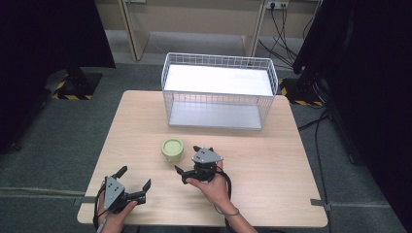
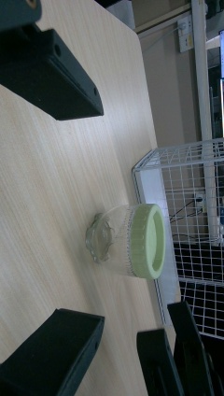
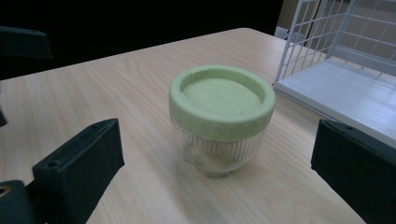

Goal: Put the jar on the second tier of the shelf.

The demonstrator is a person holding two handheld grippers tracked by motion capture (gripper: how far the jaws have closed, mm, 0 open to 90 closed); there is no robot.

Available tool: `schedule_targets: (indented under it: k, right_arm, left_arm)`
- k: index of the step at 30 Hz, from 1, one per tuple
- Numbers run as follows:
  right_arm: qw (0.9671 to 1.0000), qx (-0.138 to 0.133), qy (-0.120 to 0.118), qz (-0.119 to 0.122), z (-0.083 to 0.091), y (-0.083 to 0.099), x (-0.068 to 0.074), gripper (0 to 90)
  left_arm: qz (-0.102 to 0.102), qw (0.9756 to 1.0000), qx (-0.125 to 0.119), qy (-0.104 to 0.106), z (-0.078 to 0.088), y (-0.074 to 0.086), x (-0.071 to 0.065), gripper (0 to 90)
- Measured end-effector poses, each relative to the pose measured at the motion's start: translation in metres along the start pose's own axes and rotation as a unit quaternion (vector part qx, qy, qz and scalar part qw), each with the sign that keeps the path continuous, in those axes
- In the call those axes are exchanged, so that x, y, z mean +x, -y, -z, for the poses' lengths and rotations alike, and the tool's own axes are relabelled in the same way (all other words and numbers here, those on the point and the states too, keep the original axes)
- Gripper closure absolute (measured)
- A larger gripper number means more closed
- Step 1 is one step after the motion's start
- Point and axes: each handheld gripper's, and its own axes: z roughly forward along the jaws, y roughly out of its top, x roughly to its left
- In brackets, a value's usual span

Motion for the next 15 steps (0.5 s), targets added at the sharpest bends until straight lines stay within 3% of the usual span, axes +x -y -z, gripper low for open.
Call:
schedule_targets:
  k: [15]
  right_arm:
    - [0.9998, 0.011, 0.013, -0.004, -0.042, 0.001, -0.008, 4.5]
  left_arm:
    - [0.000, 1.0000, 0.000, 0.001, 0.000, 0.000, 0.000, 1.7]
